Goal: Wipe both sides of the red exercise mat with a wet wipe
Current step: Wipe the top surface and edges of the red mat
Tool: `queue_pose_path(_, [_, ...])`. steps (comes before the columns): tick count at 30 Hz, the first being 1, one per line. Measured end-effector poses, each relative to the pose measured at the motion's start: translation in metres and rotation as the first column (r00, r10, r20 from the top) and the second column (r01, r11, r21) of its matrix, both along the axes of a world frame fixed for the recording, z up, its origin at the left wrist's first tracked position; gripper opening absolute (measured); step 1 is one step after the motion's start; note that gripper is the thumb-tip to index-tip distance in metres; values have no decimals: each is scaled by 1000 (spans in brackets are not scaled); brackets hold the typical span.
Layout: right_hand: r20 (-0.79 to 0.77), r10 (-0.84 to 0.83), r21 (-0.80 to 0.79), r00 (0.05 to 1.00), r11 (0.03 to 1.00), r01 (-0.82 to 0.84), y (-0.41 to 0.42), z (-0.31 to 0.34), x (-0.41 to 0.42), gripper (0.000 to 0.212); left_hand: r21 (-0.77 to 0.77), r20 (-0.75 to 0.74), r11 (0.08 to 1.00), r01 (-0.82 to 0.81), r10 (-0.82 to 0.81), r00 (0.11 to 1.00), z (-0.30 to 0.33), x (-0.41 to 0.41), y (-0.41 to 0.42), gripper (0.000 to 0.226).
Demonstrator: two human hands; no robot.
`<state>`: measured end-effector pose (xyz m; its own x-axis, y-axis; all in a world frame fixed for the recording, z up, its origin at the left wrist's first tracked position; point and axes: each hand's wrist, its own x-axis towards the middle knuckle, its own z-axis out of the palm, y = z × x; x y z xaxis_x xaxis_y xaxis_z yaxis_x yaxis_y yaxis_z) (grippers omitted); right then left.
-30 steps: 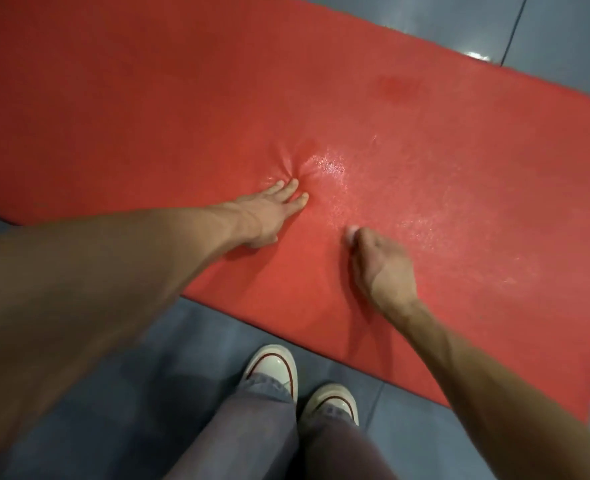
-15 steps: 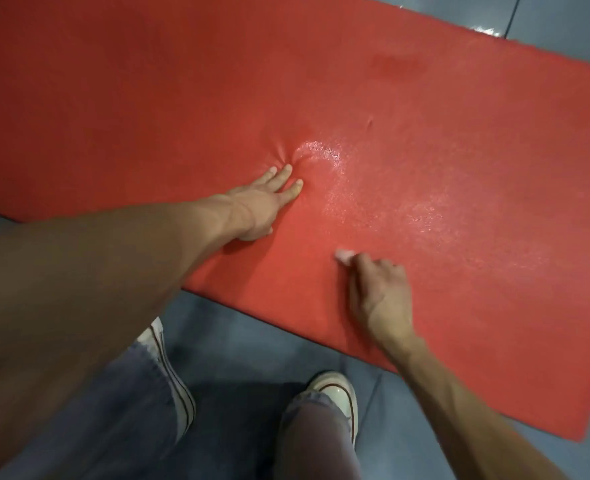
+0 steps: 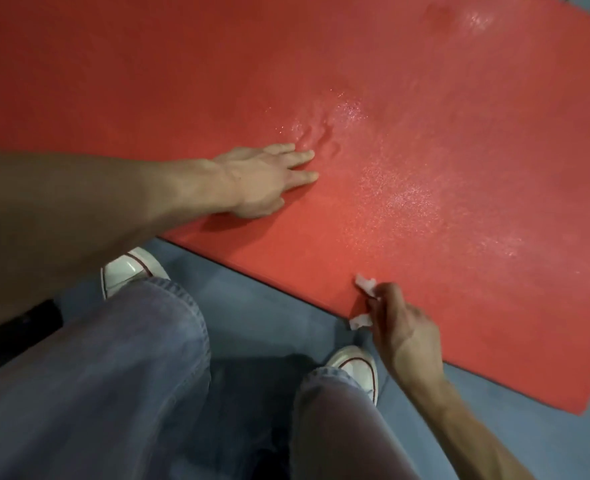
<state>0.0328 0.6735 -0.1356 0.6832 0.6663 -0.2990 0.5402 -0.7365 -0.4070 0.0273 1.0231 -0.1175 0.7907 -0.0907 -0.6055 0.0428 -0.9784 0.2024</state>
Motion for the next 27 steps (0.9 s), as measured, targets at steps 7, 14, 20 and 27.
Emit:
queue_pose_path(7, [16, -319, -198, 948, 928, 316, -33, 7, -19, 15, -56, 37, 998, -36, 38, 999, -2, -85, 15, 69])
queue_pose_path(14, [-48, -257, -25, 965, 966, 256, 57, -9, -49, 15, -324, 115, 878, -353, 407, 906, -21, -98, -5, 59])
queue_pose_path(20, [-26, -309, -214, 951, 931, 297, 11, 4, -35, 16, -388, 110, 837, -385, 457, 883, -22, -100, 0, 54])
queue_pose_path(27, [-233, -97, 47, 968, 993, 111, 120, -11, -66, 16, -431, 113, 806, -407, 495, 861, -24, -99, 0, 51])
